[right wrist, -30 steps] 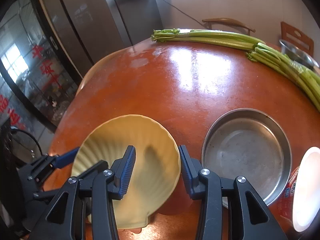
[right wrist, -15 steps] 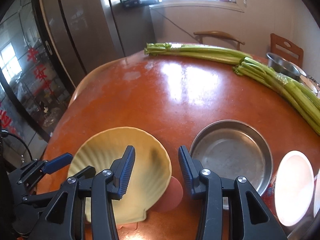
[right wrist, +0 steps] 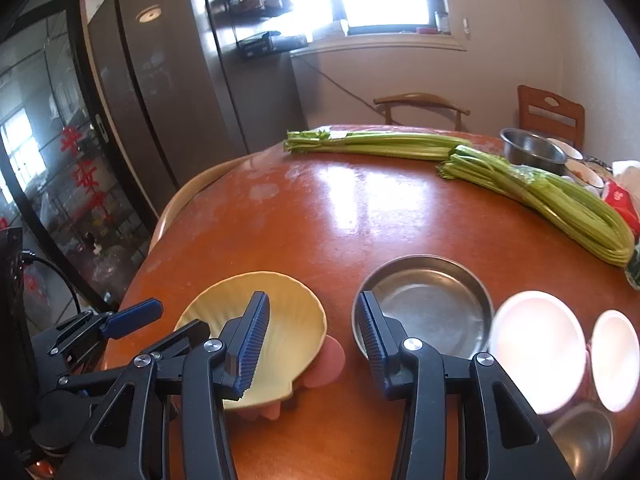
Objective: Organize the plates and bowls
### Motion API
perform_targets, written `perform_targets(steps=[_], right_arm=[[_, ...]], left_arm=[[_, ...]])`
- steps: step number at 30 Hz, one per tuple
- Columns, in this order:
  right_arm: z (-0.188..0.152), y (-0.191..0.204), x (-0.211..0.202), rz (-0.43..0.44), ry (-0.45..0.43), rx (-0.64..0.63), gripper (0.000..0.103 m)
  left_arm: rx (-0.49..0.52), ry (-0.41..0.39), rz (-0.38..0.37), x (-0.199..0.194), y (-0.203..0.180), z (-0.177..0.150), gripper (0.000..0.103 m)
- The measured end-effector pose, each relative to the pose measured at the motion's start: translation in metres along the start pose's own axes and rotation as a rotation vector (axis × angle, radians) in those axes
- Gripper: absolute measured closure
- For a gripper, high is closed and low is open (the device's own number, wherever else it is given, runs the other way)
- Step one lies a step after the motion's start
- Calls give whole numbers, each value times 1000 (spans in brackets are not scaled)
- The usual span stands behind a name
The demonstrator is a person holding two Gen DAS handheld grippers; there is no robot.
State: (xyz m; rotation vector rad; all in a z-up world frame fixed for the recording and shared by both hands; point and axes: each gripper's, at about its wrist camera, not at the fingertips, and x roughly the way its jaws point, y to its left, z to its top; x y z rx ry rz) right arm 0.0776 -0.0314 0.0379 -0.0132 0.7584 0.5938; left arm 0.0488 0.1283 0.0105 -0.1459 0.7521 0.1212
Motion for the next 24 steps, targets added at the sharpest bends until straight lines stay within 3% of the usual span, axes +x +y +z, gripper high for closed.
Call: perform_targets(steps=[11,24], right_arm=[[-22,-37,-21,-48,33,87,55],[-44,-57,-12,-5,123,169,55]], left_arm=[[70,0,-55,-16,-40,7,47],[125,44,-76,3,-69,26,47]])
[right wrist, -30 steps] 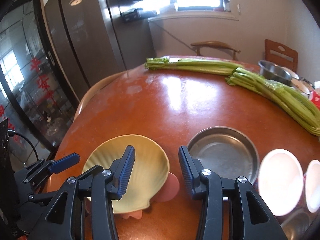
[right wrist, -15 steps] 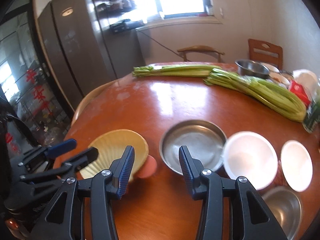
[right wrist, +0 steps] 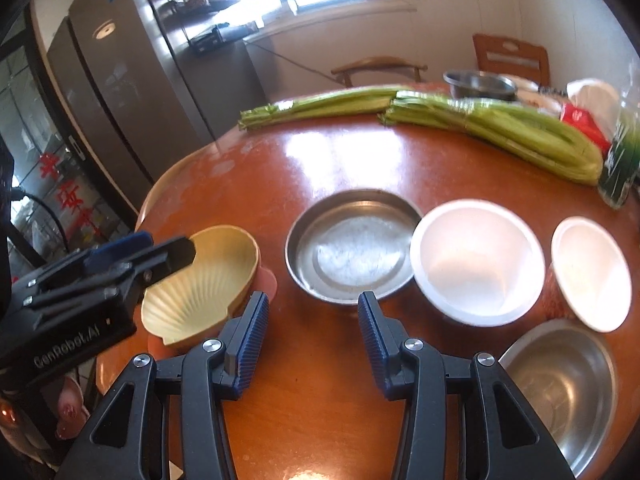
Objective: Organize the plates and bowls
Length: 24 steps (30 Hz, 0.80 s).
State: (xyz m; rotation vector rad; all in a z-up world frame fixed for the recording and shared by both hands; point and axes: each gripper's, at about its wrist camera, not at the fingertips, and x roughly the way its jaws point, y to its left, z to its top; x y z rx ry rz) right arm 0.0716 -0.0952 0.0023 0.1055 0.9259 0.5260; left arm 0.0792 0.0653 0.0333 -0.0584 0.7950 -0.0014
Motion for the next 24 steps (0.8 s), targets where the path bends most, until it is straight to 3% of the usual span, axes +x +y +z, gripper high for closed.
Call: perform_targets(steps=[4,24], right_arm=[[-2,-3,8,26,24,27,55],[10,-47,38,-13,64,213,55]], left_arm=[[12,21,-2,11,-4,8,47],[59,160,-47,83,-27,43,47]])
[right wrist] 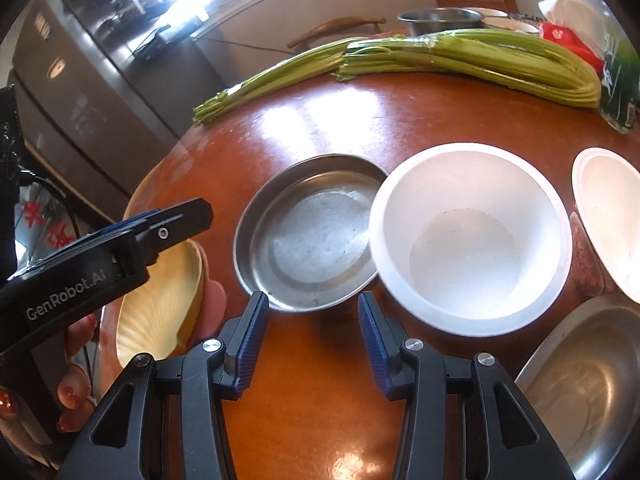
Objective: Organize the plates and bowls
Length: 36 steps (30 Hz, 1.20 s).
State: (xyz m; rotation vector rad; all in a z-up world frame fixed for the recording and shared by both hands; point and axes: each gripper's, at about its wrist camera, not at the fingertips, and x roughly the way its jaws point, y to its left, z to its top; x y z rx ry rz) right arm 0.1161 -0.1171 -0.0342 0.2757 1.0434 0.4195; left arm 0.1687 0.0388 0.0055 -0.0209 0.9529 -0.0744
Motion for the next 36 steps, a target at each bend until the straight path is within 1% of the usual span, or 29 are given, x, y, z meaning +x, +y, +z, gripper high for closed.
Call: perform_targets(steps=[4,9,11,16,19,25,27,29,30,32,36], right_arm=[[3,-8,6,-19,18,29,55],[6,-16,5,-64,-9,59,55],[7,-17,7,-63,-8,71,55],[9,-12,13,-80,-2,65,55],[10,-10,14,-68,-11,57,55],[10,-8,19,-90,-14,53,55],[11,-8,22,-97,-12,50,55],[10,-8,26,-99,-5,45,55],[10,-7,27,-98,-4,43,55],[10,-6,28,-108,-6,38,55],[10,-5,30,-120,-24,29,55]], left_arm=[[17,19,1,12,-6,6,47],[11,27,-1,21,-4,13,47],[4,28,-2,24,-1,16,47],[-14,63,1,39,5,20,47],[-24,101,-9,52,8,20,47],[-43,126,-29,65,13,19,48],[-41,133,-37,68,12,19,51],[-48,152,-51,73,12,19,57],[-50,158,-59,75,12,18,59],[-53,172,-66,80,12,17,66],[-57,193,-71,87,13,15,72]])
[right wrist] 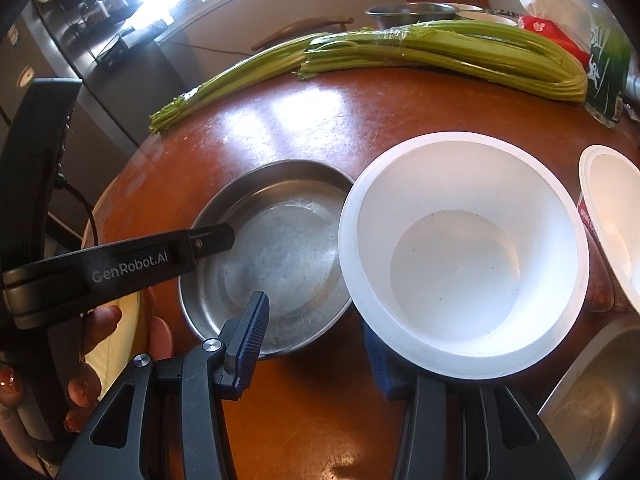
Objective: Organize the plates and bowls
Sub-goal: 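Close the left tool on the rim of the shallow steel tray, then lift the steel tray with the left tool over the yellow shell bowl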
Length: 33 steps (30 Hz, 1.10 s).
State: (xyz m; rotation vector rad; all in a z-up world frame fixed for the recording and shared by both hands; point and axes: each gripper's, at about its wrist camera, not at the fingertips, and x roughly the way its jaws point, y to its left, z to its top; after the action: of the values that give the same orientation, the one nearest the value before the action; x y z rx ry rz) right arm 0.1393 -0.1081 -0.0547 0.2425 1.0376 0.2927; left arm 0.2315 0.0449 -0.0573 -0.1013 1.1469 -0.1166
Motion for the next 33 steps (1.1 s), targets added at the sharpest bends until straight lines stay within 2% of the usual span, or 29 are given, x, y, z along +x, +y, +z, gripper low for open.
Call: perform_targets(steps=[7,18,33], right_arm=[[1,1,3,-16,-15,-21,56],[1,2,-12,33,-44,-21,55],[0,16,-21,76,-52,-51,55]], left_arm=[[9,-2,5,0,1,-2,75],[-1,-63,-21,-26,5,-5,75],[-21,-123,-8,-54,12,-15,75]])
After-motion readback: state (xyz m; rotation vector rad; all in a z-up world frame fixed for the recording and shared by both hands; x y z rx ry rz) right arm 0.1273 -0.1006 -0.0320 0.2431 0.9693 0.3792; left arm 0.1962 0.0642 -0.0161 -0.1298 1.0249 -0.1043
